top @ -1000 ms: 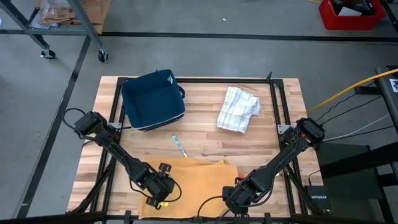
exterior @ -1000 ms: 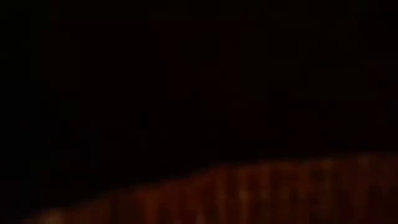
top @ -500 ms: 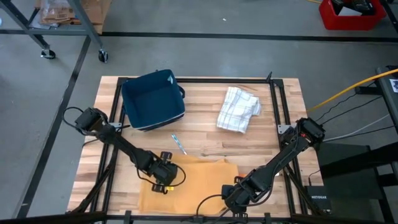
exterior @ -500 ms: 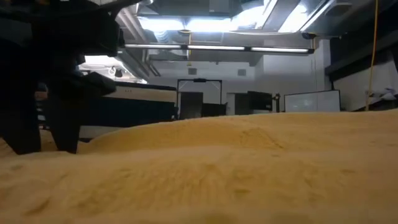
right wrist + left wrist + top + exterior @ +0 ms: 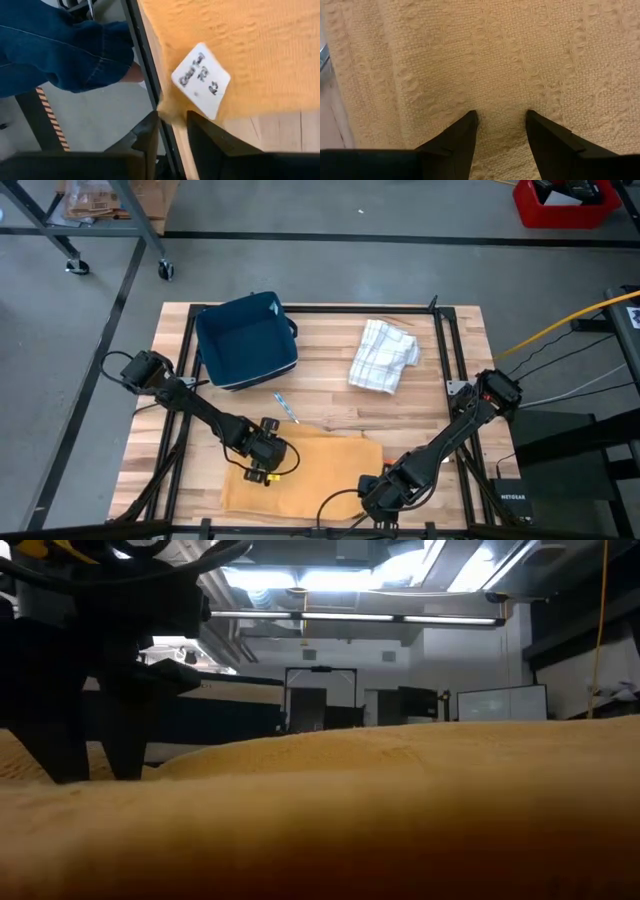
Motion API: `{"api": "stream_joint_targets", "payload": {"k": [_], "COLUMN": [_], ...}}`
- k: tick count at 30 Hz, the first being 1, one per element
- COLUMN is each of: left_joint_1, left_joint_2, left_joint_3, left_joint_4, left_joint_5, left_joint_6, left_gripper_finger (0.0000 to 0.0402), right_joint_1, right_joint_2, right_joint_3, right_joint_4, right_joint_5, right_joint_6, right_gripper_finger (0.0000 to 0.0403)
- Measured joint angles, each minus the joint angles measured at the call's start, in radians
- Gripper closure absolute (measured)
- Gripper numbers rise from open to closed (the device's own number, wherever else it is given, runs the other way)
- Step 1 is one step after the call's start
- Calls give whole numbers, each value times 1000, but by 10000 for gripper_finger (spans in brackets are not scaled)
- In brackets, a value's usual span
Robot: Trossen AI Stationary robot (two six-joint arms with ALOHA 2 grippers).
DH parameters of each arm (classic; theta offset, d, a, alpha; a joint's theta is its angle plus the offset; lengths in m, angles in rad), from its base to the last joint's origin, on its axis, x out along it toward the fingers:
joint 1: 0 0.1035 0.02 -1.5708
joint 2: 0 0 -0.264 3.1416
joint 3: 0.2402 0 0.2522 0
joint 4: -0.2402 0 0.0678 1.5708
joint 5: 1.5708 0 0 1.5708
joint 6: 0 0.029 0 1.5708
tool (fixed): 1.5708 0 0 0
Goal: Fold towel
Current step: Fold the yellow towel
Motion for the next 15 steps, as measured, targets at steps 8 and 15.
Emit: {"api": "stream_joint_targets", "payload": {"k": [8, 15], "left_joint_1": [10, 10], "left_joint_2": [1, -11], "left_joint_3": [-3, -4], "left_joint_4": [3, -2], "left_joint_5": [5, 11], "left_joint_6": [-7, -92], "left_gripper_finger": [238, 238], "right_joint_1": [-8, -65], "right_joint_2": [4, 13], "right_joint_3": [0, 0], "right_joint_4": [7, 4], "right_joint_5": [72, 192], "right_joint_6": [-11, -25], "right_gripper_finger": [213, 199]}}
